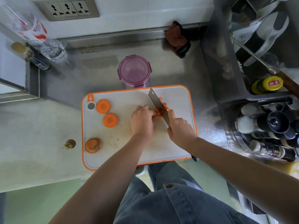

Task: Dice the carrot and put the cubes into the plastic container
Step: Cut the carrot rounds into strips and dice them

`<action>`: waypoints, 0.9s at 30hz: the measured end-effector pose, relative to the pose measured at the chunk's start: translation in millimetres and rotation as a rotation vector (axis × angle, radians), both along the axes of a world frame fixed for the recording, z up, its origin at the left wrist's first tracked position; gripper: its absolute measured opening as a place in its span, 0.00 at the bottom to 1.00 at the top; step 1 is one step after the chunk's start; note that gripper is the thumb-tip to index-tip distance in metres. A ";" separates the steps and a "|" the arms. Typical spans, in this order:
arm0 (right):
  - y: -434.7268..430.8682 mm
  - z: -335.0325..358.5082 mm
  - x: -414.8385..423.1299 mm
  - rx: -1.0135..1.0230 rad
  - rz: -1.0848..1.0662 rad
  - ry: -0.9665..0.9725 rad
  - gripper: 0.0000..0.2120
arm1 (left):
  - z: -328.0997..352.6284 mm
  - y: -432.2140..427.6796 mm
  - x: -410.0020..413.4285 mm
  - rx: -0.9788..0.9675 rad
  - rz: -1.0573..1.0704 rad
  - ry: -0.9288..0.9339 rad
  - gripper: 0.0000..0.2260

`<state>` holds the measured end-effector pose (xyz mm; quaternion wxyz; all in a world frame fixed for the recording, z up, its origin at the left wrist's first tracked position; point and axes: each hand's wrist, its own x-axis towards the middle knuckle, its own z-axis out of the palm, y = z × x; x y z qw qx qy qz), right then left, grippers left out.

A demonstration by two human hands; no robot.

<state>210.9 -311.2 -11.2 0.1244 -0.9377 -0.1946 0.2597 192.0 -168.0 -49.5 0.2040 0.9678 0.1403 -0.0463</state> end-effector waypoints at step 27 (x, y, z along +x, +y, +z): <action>6.5 -6.1 -14.0 0.045 -0.037 0.001 0.26 | -2.4 -1.2 -5.4 0.018 0.112 0.015 0.03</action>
